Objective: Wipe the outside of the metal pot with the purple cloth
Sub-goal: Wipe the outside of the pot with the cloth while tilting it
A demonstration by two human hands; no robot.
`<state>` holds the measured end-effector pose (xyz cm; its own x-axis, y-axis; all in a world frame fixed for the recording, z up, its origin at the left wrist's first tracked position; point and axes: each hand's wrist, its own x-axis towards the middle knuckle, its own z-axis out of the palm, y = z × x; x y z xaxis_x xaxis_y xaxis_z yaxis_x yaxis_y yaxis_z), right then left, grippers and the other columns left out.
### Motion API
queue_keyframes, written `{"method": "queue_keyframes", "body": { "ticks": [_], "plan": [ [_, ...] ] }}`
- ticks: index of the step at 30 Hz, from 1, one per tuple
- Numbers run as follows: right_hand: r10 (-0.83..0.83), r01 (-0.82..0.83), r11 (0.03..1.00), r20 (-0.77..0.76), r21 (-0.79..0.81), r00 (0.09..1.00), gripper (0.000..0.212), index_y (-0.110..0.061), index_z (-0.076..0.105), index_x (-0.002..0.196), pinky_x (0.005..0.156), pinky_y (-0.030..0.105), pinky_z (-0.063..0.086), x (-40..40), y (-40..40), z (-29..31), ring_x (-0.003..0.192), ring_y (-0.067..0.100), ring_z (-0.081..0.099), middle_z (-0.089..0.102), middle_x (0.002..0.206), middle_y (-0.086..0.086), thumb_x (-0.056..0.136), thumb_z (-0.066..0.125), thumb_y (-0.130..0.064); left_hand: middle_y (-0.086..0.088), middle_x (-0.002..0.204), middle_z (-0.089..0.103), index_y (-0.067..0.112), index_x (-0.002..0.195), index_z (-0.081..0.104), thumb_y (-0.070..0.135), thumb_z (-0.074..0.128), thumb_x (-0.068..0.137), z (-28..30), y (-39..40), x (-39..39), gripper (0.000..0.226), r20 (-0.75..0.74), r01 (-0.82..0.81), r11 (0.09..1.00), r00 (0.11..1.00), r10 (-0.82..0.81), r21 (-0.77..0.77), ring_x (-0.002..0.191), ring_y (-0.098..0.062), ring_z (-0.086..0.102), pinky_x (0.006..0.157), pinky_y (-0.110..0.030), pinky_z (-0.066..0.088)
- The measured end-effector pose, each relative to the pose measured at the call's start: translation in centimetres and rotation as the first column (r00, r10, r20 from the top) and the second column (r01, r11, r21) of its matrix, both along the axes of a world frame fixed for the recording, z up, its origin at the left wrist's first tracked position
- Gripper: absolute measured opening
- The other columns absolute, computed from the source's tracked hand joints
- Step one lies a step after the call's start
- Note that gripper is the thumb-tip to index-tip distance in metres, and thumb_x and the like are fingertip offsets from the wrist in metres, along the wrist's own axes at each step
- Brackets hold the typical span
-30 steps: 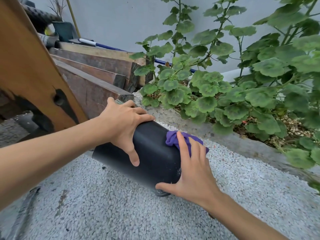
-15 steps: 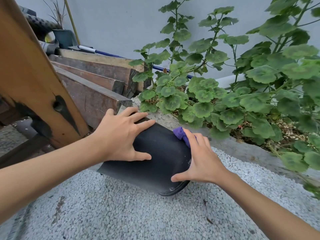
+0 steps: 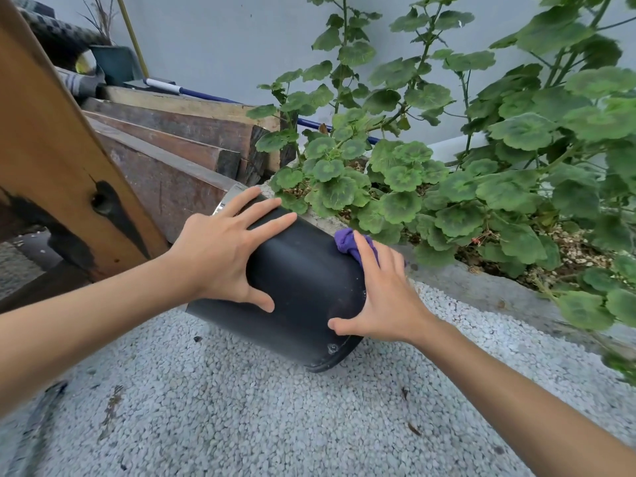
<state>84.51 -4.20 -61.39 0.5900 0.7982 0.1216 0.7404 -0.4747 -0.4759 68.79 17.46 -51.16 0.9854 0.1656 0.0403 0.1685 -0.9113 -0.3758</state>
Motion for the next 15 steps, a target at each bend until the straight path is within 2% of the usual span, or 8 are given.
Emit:
{"method": "queue_keyframes", "body": {
  "ticks": [2, 6, 10, 15],
  "plan": [
    [-0.027, 0.026, 0.999, 0.024, 0.039, 0.999, 0.139, -0.032, -0.008, 0.159, 0.115, 0.052, 0.036, -0.9, -0.2, -0.5, 0.147, 0.027, 0.014, 0.019, 0.157, -0.004, 0.051, 0.069, -0.074, 0.015, 0.167, 0.012, 0.046, 0.156, 0.001, 0.107, 0.036, 0.046, 0.1, 0.0, 0.4, 0.131, -0.004, 0.004, 1.000, 1.000, -0.004, 0.019, 0.156, -0.017, 0.002, 0.066, -0.039, 0.060],
    [-0.113, 0.106, 0.989, 0.064, 0.107, 0.992, 0.128, -0.028, 0.000, 0.162, 0.114, 0.047, 0.038, -2.6, -1.3, -1.7, 0.144, 0.027, 0.020, 0.025, 0.157, 0.001, 0.060, 0.066, -0.068, 0.015, 0.167, 0.011, 0.046, 0.156, 0.001, 0.106, 0.039, 0.044, 0.1, -0.6, 1.2, 0.133, -0.012, 0.019, 0.999, 1.000, -0.019, 0.026, 0.156, -0.017, 0.001, 0.070, -0.041, 0.058],
    [-0.242, 0.208, 0.956, 0.155, 0.208, 0.958, 0.110, -0.020, 0.012, 0.162, 0.103, 0.046, 0.047, -5.1, -1.7, -3.2, 0.139, 0.030, 0.030, 0.030, 0.154, 0.006, 0.071, 0.063, -0.055, 0.013, 0.168, 0.007, 0.044, 0.156, -0.004, 0.107, 0.038, 0.042, 0.4, -1.4, 2.5, 0.137, -0.021, 0.009, 0.998, 1.000, -0.008, 0.058, 0.156, -0.018, -0.004, 0.075, -0.042, 0.057],
    [-0.253, 0.215, 0.942, 0.122, 0.258, 0.960, 0.105, -0.021, 0.010, 0.162, 0.111, 0.049, 0.040, -5.5, -1.4, -4.0, 0.140, 0.031, 0.028, 0.026, 0.157, 0.004, 0.075, 0.063, -0.047, 0.011, 0.168, 0.005, 0.038, 0.158, -0.002, 0.107, 0.035, 0.045, 0.5, -1.4, 2.8, 0.137, -0.013, 0.024, 0.997, 1.000, -0.023, 0.072, 0.156, -0.019, -0.006, 0.074, -0.038, 0.056]
  ]
}}
